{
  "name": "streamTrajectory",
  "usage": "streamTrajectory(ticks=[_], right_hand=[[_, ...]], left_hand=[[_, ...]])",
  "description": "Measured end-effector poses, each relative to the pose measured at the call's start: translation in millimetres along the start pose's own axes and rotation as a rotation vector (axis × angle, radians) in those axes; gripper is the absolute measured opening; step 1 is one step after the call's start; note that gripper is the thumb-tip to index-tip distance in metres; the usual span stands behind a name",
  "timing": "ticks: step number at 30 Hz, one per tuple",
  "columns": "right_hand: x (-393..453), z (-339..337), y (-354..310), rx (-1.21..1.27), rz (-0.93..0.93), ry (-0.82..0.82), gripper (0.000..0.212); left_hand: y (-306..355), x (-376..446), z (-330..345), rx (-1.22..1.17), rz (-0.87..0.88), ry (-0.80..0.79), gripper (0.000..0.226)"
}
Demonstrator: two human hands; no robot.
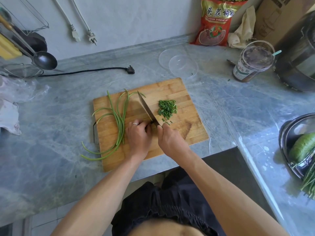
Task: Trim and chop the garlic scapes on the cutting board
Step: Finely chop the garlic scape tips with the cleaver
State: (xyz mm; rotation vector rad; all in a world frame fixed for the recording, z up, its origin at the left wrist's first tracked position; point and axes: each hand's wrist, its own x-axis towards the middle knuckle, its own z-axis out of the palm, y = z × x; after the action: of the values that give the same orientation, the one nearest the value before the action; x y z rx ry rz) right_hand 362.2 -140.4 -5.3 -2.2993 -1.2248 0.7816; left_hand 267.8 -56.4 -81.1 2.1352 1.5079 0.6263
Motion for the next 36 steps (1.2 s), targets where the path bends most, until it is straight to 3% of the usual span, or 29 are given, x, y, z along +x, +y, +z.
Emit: streamTrajectory(ticks=[8,13,20,25,36], right_hand=[[-22.0,-10.9,7.6,-0.121,-0.001,-0.123,0.034],[-4.8,-7.6,0.3,-0.052,-0.034,-0.054,0.033],[26.7,-16.4,-15.7,-0.035,-0.004,-0.122,0.036],[18.6,-19.4,-3.0,0.141,0.039,-0.038,0.040],[6.9,-21.4,0.7,0.240,0.009,0.036,0.037]], left_hand=[[3.4,-1.4,-0.1,-0.004,0.011,0.036,0.023],[6.1,-2.2,-0.6,0.001,-0.023,0.028,0.021],[7.6,-1.5,-2.5,0.000,-0.047,0.018,0.016],[5.8,-2.9,-2.7,0.008,-0.011,0.035,0.012],[4.4,-5.6,-6.7,-0.009,0.037,0.022,0.014]])
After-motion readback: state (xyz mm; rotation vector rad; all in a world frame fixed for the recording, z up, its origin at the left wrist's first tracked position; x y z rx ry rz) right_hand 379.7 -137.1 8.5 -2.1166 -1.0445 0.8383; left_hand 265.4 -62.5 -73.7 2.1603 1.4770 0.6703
